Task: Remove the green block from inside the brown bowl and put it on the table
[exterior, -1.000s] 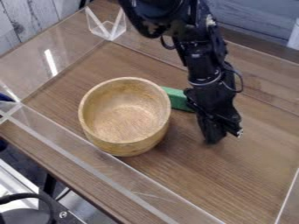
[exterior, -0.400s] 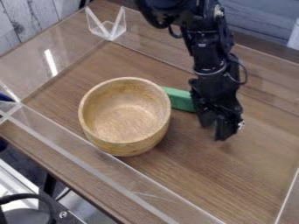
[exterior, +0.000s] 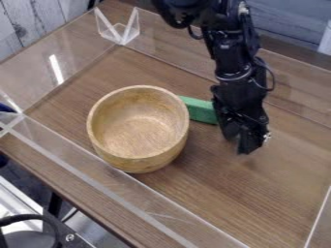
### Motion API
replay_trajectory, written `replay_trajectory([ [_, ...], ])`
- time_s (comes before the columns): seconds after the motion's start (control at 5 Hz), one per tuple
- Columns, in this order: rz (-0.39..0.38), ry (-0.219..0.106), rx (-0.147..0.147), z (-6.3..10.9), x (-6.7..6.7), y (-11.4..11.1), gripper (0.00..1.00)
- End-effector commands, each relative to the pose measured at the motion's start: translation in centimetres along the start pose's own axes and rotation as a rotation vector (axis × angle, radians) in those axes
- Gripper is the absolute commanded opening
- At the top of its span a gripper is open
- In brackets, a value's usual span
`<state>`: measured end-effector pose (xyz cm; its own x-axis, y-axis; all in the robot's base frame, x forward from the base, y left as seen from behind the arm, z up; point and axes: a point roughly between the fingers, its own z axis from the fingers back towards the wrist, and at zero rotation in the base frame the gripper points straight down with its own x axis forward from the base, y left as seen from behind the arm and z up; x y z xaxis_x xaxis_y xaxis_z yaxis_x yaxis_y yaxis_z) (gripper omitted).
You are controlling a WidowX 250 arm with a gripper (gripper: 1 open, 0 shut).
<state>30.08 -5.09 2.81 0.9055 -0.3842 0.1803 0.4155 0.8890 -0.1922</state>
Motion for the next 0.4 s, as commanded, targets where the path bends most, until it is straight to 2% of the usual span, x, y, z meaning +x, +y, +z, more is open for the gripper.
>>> replay_trajectory([
  [0.0, -0.007, -0.068, 0.018, 1.24, 0.63, 0.41, 0.0],
  [0.2, -0.023, -0.07, 0.029, 0.81, 0.42, 0.37, 0.0],
])
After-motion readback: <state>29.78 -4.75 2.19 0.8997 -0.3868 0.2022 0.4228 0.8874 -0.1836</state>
